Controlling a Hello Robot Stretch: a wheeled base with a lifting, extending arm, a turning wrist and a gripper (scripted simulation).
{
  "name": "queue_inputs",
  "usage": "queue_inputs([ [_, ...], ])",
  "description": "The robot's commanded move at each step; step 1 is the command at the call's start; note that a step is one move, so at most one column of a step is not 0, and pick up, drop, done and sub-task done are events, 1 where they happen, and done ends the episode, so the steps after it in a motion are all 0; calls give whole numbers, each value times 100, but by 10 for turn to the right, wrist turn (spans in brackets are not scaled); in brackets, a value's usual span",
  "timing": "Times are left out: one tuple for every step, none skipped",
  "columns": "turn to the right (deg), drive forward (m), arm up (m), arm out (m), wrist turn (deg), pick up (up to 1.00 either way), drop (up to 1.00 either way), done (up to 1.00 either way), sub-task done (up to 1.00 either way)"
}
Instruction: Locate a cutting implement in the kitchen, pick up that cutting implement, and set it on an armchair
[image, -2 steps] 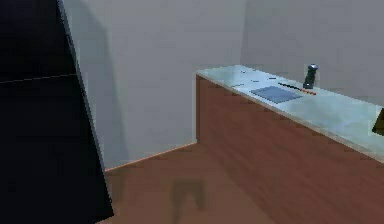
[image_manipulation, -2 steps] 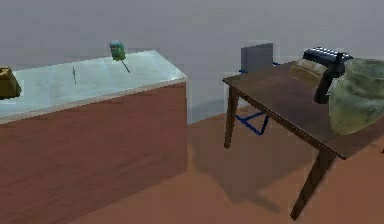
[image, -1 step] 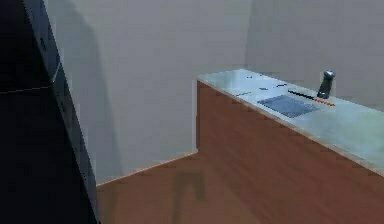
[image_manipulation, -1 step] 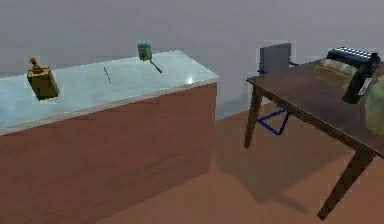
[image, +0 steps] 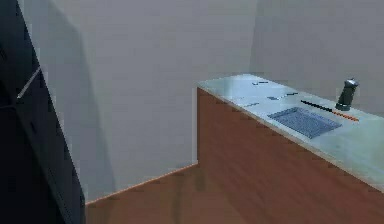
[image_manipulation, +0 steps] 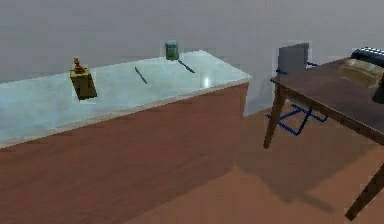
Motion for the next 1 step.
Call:
queue_inputs([
  [240,0,0,0,0,0,0,0,0],
])
